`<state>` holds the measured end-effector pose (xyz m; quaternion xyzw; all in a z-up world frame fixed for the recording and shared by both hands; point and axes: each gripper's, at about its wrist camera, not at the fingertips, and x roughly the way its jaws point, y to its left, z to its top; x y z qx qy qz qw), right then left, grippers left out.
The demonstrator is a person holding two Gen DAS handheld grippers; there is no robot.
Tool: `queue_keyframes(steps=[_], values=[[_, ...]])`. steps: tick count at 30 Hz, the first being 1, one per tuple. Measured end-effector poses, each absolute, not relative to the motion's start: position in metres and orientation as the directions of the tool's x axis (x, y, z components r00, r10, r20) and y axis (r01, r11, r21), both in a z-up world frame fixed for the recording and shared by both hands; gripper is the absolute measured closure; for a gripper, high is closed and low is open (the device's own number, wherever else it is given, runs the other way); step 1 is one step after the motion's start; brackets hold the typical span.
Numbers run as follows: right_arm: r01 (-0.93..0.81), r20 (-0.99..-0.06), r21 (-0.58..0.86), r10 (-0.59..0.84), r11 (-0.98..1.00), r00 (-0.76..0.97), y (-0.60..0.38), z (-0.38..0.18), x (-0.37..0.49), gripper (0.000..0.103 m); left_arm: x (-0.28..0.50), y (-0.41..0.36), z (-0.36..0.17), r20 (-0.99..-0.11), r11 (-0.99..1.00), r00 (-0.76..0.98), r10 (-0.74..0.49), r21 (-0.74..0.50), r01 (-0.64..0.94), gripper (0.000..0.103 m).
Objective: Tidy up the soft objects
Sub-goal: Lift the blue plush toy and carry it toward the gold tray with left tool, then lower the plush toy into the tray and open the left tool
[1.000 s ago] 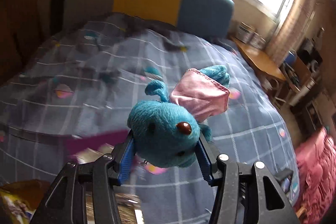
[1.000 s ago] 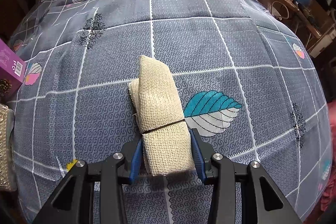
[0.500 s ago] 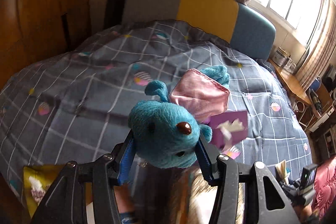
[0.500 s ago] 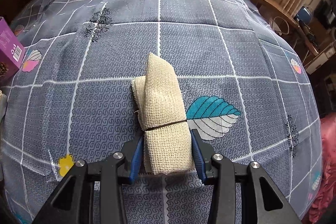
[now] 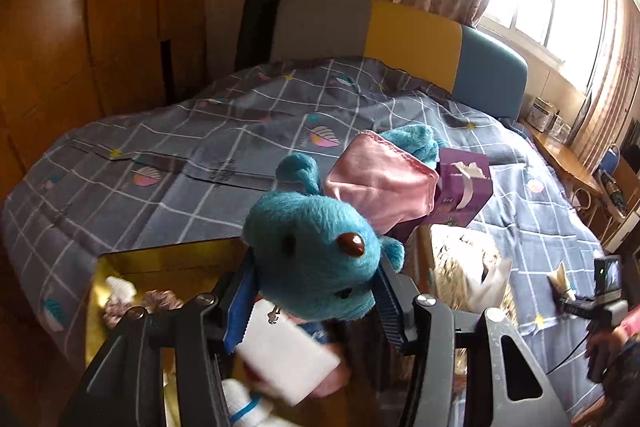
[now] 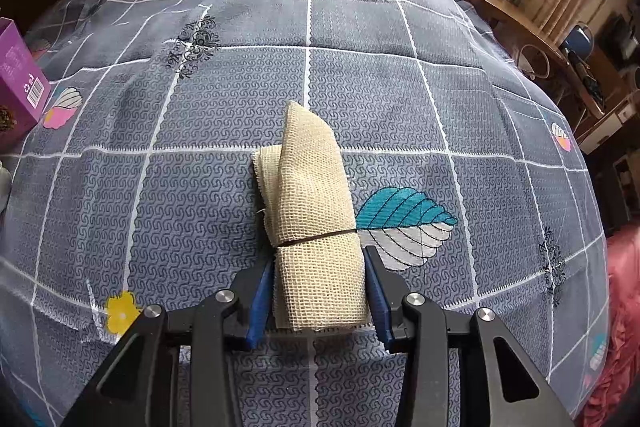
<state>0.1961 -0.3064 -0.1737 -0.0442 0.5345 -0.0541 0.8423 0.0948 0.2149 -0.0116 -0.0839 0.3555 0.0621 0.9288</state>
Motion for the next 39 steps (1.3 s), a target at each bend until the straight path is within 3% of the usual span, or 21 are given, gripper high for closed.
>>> queue_keyframes(steps=[6, 28, 39], values=[[0.001, -0.869, -0.232, -0.208, 0.973, 0.449, -0.289, -0.173, 0.193, 0.063, 0.064, 0.215, -0.017, -0.655, 0.981, 0.747, 0.115, -0.044, -0.190, 0.049], [0.001, -0.869, -0.217, -0.194, 0.976, 0.455, -0.292, -0.168, 0.190, 0.063, 0.025, 0.230, -0.047, -0.696, 0.974, 0.703, 0.148, -0.018, -0.224, 0.048], [-0.010, -0.867, -0.225, -0.196, 0.974, 0.458, -0.294, -0.168, 0.191, 0.063, -0.021, 0.318, -0.055, -0.730, 0.874, 0.665, 0.159, -0.208, -0.438, 0.049]])
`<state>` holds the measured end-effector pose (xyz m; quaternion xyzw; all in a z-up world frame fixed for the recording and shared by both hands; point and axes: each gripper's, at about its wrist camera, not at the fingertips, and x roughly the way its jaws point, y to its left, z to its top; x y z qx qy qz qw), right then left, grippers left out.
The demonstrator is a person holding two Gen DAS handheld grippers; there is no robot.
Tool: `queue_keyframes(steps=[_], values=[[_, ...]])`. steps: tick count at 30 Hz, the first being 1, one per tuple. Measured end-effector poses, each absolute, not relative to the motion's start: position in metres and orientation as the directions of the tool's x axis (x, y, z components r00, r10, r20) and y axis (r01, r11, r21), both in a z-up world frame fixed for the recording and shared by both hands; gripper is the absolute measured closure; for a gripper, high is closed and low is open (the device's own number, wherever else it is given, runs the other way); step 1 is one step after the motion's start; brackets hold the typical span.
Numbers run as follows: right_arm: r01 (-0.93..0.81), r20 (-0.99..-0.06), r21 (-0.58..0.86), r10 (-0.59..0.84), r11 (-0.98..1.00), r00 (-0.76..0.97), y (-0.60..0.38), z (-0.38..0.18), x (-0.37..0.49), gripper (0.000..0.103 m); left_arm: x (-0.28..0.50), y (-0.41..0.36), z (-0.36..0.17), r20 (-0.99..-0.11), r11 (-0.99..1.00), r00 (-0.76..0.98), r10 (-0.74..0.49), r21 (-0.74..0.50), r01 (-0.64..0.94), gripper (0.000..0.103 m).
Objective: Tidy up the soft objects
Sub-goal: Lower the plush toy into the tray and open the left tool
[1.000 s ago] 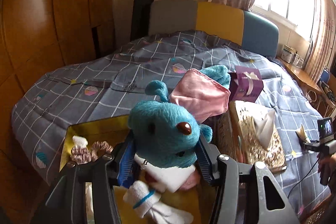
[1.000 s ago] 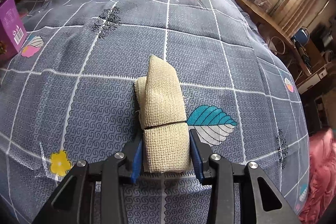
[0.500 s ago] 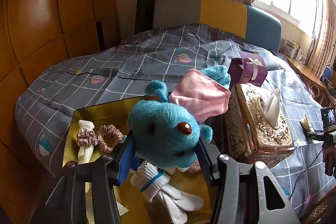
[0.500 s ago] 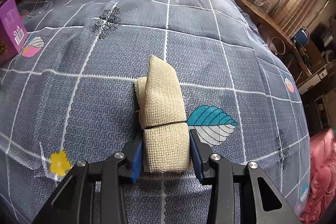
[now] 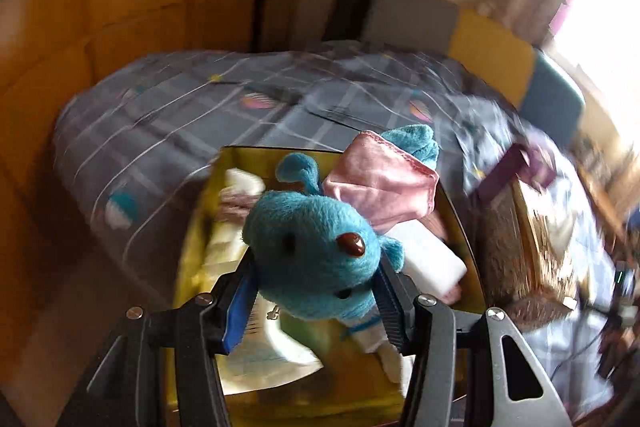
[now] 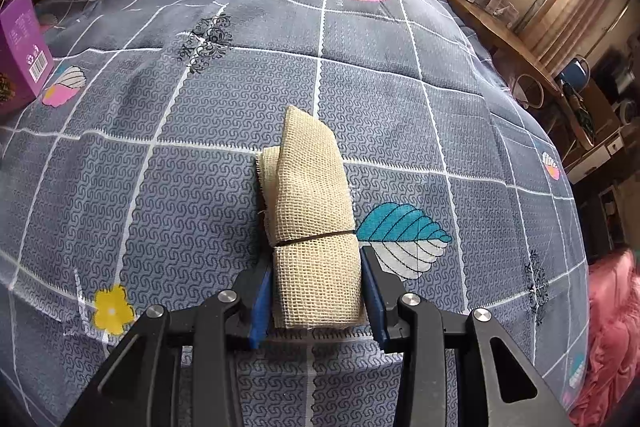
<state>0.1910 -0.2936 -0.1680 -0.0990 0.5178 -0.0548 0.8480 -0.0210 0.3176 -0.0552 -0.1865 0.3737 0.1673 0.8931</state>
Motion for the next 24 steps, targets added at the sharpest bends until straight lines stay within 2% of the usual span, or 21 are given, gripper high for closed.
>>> queue_keyframes(steps=[3, 9, 12, 16, 24], values=[[-0.015, -0.866, -0.231, -0.198, 0.973, 0.459, -0.293, -0.168, 0.191, 0.063, -0.032, 0.337, -0.060, -0.734, 0.836, 0.665, 0.140, -0.273, -0.477, 0.049], [-0.020, -0.865, -0.237, -0.202, 0.971, 0.460, -0.293, -0.167, 0.191, 0.063, -0.023, 0.336, -0.086, -0.763, 0.797, 0.646, 0.020, -0.379, -0.471, 0.049], [-0.021, -0.864, -0.238, -0.202, 0.971, 0.460, -0.293, -0.167, 0.191, 0.063, -0.017, 0.328, -0.094, -0.774, 0.798, 0.633, -0.008, -0.386, -0.462, 0.049], [-0.026, -0.863, -0.246, -0.206, 0.969, 0.462, -0.292, -0.166, 0.190, 0.063, -0.009, 0.312, -0.108, -0.814, 0.814, 0.580, -0.027, -0.354, -0.460, 0.048], [-0.032, -0.862, -0.253, -0.210, 0.967, 0.462, -0.292, -0.166, 0.191, 0.063, 0.005, 0.298, -0.120, -0.856, 0.874, 0.509, 0.095, -0.172, -0.454, 0.038]])
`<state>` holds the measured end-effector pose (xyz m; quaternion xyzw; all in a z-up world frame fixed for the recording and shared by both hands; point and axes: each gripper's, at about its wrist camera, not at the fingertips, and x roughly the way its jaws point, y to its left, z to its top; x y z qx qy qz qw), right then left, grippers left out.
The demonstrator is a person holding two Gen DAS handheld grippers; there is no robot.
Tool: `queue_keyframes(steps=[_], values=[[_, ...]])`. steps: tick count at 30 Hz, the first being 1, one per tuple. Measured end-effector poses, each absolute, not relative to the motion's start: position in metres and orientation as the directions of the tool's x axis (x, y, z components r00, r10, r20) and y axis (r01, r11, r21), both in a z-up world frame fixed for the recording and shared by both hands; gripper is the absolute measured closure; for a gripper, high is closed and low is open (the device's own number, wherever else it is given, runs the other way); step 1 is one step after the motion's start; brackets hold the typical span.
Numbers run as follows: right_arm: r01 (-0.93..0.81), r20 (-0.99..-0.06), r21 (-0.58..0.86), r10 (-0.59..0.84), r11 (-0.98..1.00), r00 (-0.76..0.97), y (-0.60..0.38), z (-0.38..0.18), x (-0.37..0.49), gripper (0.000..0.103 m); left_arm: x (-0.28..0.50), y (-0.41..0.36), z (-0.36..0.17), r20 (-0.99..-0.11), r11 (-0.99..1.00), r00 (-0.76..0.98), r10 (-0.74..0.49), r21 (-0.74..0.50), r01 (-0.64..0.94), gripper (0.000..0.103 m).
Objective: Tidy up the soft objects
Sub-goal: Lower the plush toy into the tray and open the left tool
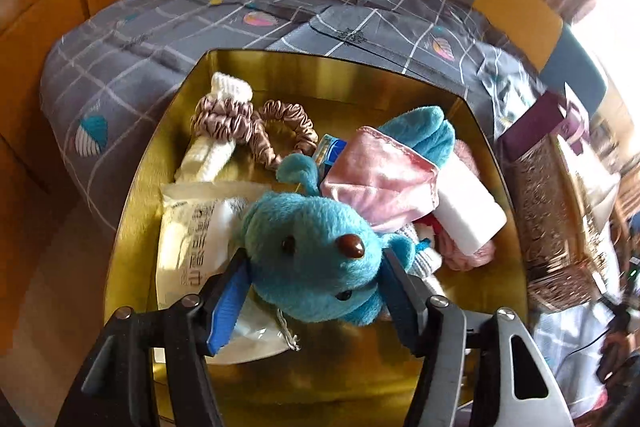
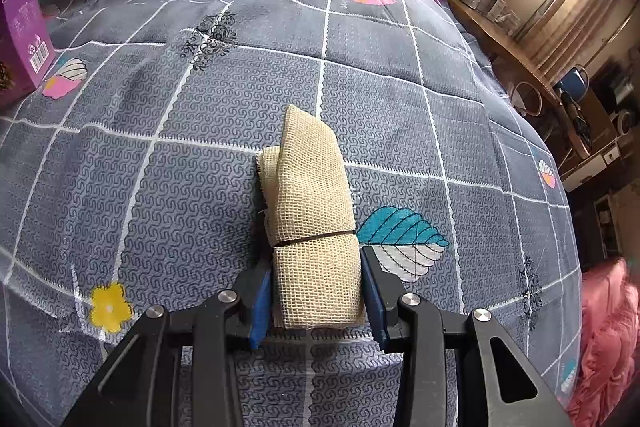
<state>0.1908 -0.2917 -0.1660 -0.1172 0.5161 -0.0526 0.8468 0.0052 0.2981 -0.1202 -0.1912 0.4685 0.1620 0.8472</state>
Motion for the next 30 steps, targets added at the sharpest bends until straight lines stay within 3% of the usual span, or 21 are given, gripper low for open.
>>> queue_keyframes(steps=[7, 16, 18, 24, 30], values=[[-0.030, -0.862, -0.252, -0.210, 0.967, 0.462, -0.291, -0.166, 0.191, 0.063, -0.006, 0.280, -0.098, -0.808, 0.923, 0.559, 0.187, -0.050, -0.381, 0.036], [-0.024, -0.862, -0.250, -0.211, 0.968, 0.461, -0.293, -0.166, 0.192, 0.063, -0.007, 0.275, -0.089, -0.790, 0.932, 0.583, 0.187, -0.046, -0.360, 0.037], [-0.019, -0.864, -0.244, -0.208, 0.970, 0.459, -0.294, -0.166, 0.192, 0.063, 0.000, 0.270, -0.093, -0.801, 0.942, 0.576, 0.165, -0.045, -0.332, 0.049], [-0.005, -0.867, -0.235, -0.207, 0.972, 0.454, -0.297, -0.166, 0.197, 0.064, 0.012, 0.251, -0.105, -0.815, 0.966, 0.569, 0.110, -0.047, -0.254, 0.049], [0.004, -0.871, -0.220, -0.198, 0.975, 0.450, -0.299, -0.167, 0.199, 0.064, 0.008, 0.262, -0.100, -0.816, 0.946, 0.569, 0.100, -0.099, -0.308, 0.049]])
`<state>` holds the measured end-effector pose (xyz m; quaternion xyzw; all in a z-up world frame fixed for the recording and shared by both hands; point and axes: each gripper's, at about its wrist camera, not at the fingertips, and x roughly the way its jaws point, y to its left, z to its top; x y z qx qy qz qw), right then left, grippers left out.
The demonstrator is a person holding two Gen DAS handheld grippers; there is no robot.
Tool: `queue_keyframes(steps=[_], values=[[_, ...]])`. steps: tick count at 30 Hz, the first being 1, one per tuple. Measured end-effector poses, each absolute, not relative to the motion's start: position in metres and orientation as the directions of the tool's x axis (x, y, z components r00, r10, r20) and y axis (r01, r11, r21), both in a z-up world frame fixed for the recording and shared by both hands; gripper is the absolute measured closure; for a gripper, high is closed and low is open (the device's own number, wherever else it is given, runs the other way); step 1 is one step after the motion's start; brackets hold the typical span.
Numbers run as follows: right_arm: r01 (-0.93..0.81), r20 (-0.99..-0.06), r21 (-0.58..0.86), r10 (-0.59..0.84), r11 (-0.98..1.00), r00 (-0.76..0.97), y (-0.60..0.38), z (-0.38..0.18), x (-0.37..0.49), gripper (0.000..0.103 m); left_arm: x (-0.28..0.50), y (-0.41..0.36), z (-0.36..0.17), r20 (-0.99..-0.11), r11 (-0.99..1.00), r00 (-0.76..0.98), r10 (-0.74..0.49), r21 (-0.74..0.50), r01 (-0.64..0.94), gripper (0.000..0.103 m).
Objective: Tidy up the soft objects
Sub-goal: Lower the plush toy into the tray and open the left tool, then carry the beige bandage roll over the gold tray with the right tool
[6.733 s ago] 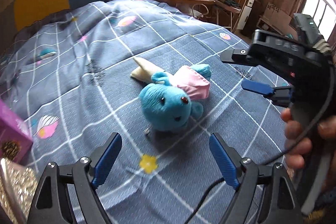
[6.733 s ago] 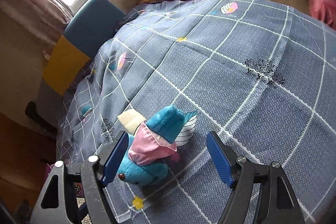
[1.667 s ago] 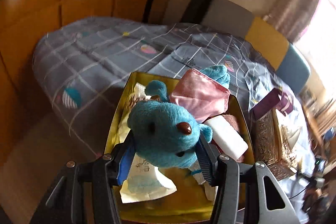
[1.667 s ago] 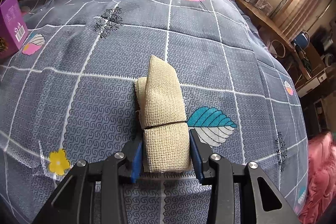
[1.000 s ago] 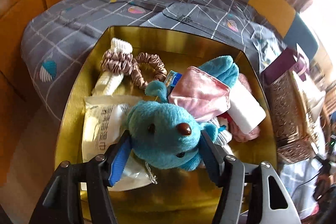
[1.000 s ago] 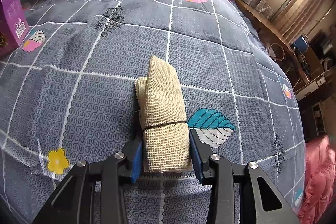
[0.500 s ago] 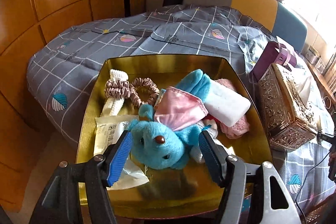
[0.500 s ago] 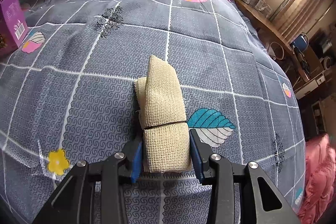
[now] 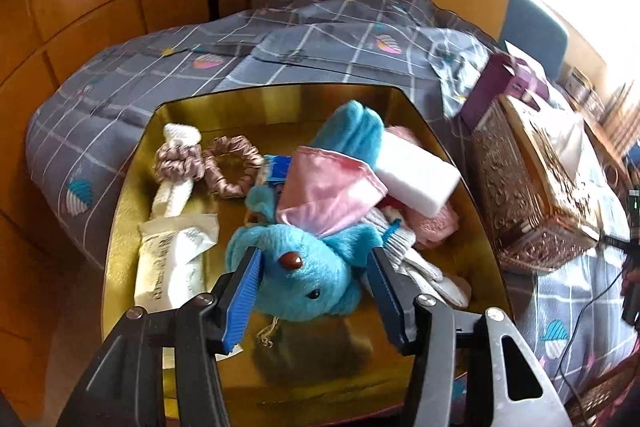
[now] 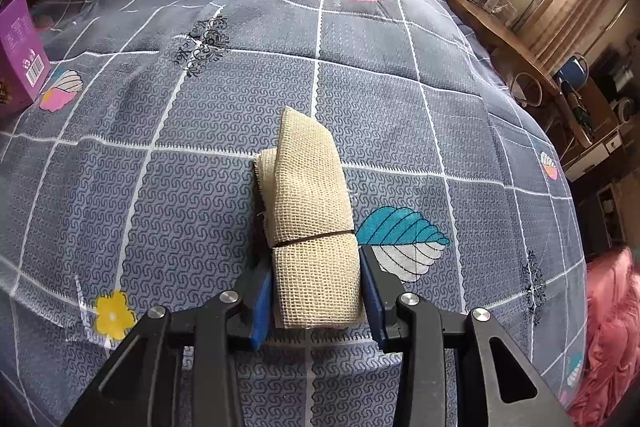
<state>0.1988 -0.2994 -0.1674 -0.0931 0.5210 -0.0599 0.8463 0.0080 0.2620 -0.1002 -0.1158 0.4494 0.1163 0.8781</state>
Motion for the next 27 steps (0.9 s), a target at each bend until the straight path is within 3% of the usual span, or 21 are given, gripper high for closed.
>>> queue_keyframes(steps=[9, 27], values=[[0.028, -0.878, -0.188, -0.180, 0.982, 0.444, -0.304, -0.169, 0.202, 0.064, -0.002, 0.259, -0.085, -0.771, 0.943, 0.606, 0.194, -0.024, -0.332, 0.046], [0.131, -0.902, -0.101, -0.146, 0.986, 0.407, -0.290, -0.139, 0.258, 0.064, -0.008, 0.236, -0.077, -0.739, 0.975, 0.655, 0.159, 0.011, -0.224, 0.046]])
